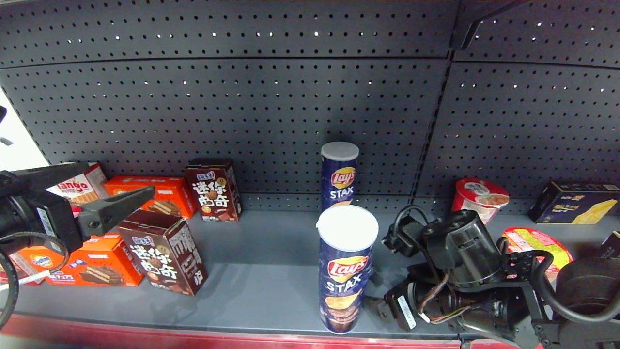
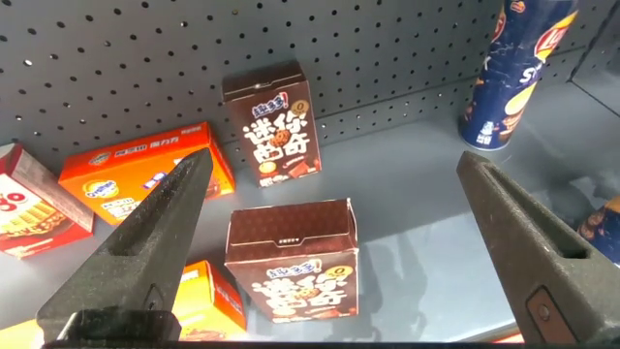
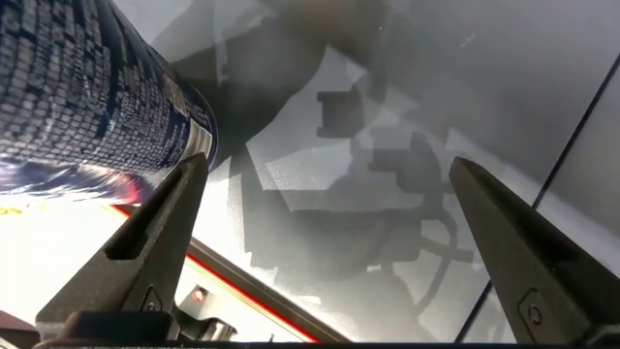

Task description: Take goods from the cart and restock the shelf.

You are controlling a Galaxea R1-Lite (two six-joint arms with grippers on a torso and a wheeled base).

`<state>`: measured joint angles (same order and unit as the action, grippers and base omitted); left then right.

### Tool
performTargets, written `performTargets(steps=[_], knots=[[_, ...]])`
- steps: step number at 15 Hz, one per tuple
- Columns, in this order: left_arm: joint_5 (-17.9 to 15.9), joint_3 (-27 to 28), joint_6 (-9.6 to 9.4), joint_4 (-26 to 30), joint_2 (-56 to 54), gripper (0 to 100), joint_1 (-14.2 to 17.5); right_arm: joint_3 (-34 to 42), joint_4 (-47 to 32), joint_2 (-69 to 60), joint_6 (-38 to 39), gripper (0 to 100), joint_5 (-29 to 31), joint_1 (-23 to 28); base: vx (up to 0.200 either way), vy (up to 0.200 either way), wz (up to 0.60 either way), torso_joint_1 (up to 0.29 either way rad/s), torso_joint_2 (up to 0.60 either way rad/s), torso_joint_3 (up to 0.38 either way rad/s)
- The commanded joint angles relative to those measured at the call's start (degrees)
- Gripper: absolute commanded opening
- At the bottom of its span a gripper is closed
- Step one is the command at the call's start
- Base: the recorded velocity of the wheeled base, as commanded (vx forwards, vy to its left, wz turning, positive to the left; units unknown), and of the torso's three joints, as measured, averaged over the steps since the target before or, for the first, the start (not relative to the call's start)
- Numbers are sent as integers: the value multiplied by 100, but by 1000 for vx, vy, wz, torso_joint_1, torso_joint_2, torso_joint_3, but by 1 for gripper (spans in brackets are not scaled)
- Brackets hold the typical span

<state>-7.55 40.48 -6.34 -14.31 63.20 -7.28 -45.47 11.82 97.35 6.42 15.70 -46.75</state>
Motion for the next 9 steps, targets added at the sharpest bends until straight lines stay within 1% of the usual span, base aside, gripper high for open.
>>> performTargets(steps=[1, 4, 6, 9], knots=[[8, 12, 1, -1, 9, 100, -2, 12, 4, -120, 52, 100, 3, 17, 0, 0, 0, 0, 0, 0], [16, -14, 1, 7, -9, 100, -2, -111, -31, -481, 289, 100, 109, 52, 0, 0, 0, 0, 0, 0], [25, -41, 19, 7, -325, 100, 7, -322, -49, -1008, 316, 100, 153, 289, 0, 0, 0, 0, 0, 0], [78, -278, 1, 16, -765, 100, 7, -181, -49, -1773, 316, 100, 144, 588, 0, 0, 0, 0, 0, 0]])
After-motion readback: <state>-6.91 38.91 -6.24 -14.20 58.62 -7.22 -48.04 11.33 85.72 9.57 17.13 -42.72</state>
